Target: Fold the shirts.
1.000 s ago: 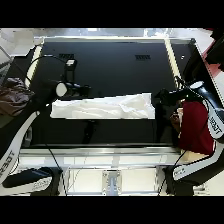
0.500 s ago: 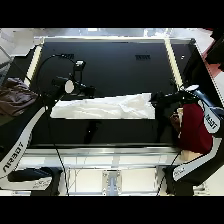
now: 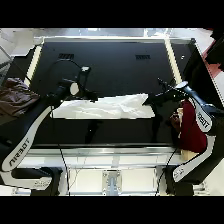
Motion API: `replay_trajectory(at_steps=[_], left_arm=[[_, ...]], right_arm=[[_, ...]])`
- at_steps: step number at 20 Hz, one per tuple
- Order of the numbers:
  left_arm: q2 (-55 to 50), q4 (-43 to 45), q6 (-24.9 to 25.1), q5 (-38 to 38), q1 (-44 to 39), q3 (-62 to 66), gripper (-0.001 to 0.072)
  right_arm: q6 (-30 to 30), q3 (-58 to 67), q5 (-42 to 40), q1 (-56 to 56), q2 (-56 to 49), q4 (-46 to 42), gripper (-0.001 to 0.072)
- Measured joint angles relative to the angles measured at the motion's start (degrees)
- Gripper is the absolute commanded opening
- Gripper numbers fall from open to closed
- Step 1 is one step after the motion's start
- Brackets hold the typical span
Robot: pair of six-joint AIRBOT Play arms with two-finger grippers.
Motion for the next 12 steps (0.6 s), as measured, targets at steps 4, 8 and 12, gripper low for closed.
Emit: replay_trajectory(at_steps=[4, 8, 12], left_arm=[[-4.0, -1.3, 3.3, -0.6, -3.7, 0.4, 0.0011], [-7.8, -2.7, 6.1, -0.2, -6.5, 1.5, 0.0011], [-9.6, -3.0, 6.8, -0.1, -6.4, 2.1, 0.0011]], right_arm=[[1.5, 5.9, 4.7, 2.4, 0.3, 0.2, 0.0019], [4.9, 13.4, 9.8, 5.7, 1.6, 0.3, 0.0018], [8.6, 22.9, 12.3, 11.2, 2.2, 0.4, 0.0017]])
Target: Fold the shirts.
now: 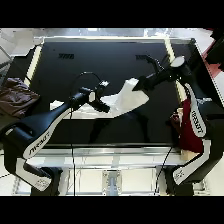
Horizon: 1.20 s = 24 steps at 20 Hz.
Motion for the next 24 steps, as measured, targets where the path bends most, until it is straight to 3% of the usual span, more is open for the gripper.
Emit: replay_trajectory(at_steps=[5, 10, 16, 21, 22, 24], left_arm=[[0.6, 0.0, 0.2, -0.8, 2.1, 0.6, 0.0011], [8.9, 2.6, 0.8, -8.2, 6.2, 0.7, 0.001], [23.5, 17.5, -0.4, -15.6, 17.2, 0.7, 0.0011], [32.6, 21.1, -1.2, -17.4, 28.6, 0.7, 0.0011], [33.8, 21.3, -1.2, -17.6, 30.1, 0.7, 0.0011], [35.1, 21.3, -1.3, -17.7, 31.8, 0.7, 0.0011]], right_arm=[[4.5, 10.5, -0.7, 9.1, 0.3, -0.8, 0.0016], [8.9, 14.0, -5.6, 17.6, 0.3, -1.5, 0.0014], [11.6, 14.7, -18.9, 28.7, -0.3, -0.2, 0.0013], [14.9, 14.8, -31.8, 37.2, -4.3, 0.4, 0.0019], [16.0, 14.8, -35.2, 38.5, -5.6, 0.4, 0.0066], [18.4, 14.8, -43.2, 40.8, -8.2, 1.2, 0.0512]])
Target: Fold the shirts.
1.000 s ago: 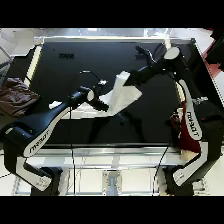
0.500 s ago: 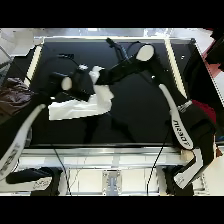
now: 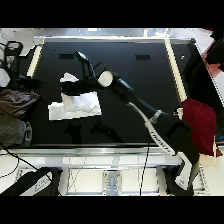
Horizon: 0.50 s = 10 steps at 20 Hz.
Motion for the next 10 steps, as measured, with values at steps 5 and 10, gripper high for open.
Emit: replay_trajectory(at_steps=[5, 10], left_arm=[[1.2, -3.4, -0.1, -0.3, 1.5, 0.0, 0.0011], [1.4, -4.7, -0.1, -0.3, 1.8, 0.0, 0.0011]], right_arm=[[3.9, 0.0, -11.1, 2.7, -4.2, 5.7, 0.0529], [2.6, 1.1, -9.3, 1.2, -4.1, 5.0, 0.0486]])
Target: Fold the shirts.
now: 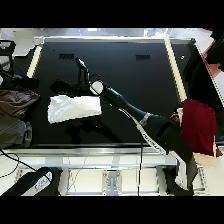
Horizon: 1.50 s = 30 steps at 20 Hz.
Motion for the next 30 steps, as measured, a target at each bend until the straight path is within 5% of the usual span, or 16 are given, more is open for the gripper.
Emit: replay_trajectory(at_steps=[9, 11, 20, 25, 26, 27, 30], left_arm=[[-0.4, -0.4, 0.0, 0.1, 0.0, 0.0, 0.0011], [-0.8, -0.4, 0.0, 0.3, 0.0, 0.0, 0.0011], [-1.8, -0.4, 0.0, 0.4, 0.0, 0.0, 0.0011], [-1.8, -0.4, 0.0, 0.4, 0.0, 0.0, 0.0011], [-1.8, -0.4, 0.0, 0.4, 0.0, 0.0, 0.0011], [-1.8, -0.4, 0.0, 0.4, 0.0, 0.0, 0.0011], [-1.8, -0.4, 0.0, 0.4, 0.0, 0.0, 0.0011]], right_arm=[[6.4, -2.8, 27.2, -18.8, -1.0, -20.5, 0.0513], [6.3, -3.7, 30.4, -21.2, -3.2, -17.9, 0.0636], [1.8, -4.4, 31.5, -20.8, -12.6, 1.1, 0.0625], [0.7, -4.3, 29.5, -17.4, -14.1, 7.3, 0.0467], [0.7, -4.3, 29.0, -16.9, -14.2, 8.0, 0.0315], [0.5, -4.3, 28.5, -16.5, -14.3, 8.7, 0.0015], [-1.4, -3.5, 28.8, -15.9, -14.3, 11.8, 0.0018]])
